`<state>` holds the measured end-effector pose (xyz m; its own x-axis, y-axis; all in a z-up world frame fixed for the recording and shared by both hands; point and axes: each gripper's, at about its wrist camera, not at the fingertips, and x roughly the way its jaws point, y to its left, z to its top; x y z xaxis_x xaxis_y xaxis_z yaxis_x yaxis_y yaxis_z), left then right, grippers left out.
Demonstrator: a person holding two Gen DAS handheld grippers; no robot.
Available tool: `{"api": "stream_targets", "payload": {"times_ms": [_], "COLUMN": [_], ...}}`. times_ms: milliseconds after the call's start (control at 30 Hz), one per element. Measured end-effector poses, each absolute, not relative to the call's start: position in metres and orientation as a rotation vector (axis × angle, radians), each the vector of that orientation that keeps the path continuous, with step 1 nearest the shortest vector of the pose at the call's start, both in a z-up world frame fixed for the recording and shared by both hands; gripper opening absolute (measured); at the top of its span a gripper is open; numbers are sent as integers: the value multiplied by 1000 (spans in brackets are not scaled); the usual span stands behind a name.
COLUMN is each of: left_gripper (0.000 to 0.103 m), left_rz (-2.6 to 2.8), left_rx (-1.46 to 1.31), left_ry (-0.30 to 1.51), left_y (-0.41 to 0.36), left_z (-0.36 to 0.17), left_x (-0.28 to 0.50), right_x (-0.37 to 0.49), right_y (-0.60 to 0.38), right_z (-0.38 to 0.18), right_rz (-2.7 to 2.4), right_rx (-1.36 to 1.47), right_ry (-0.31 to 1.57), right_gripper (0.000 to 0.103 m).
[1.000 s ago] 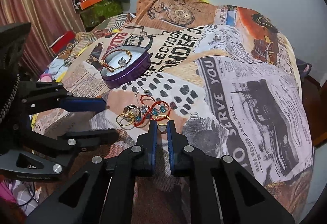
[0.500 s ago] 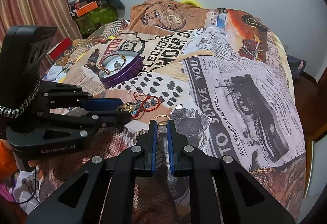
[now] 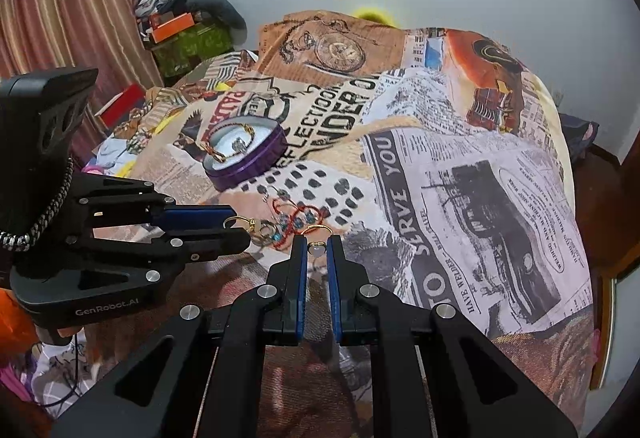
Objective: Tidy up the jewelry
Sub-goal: 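Grasp a gold ring with the right tool while the left tool grasps another gold ring, then carry both held gold rings over the foam of the heart tin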
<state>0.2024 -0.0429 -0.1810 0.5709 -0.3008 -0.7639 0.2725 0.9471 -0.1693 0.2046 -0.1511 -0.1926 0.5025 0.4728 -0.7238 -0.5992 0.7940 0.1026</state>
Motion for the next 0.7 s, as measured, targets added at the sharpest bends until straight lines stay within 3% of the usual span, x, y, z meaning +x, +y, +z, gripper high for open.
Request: {"api": "stream_targets", "payload": {"times_ms": [700], "left_gripper": [18], "left_rz": [-200], "left_rx": [-83], "left_ry": [741], "left_y": [27], "left_z": [-129], "left_x": [187], "right_x": [203], "right_y": [-101], "right_z": [-150], "right_rz": [728], "right_rx": [-184], "right_ry": [697], "right_gripper": [9]}}
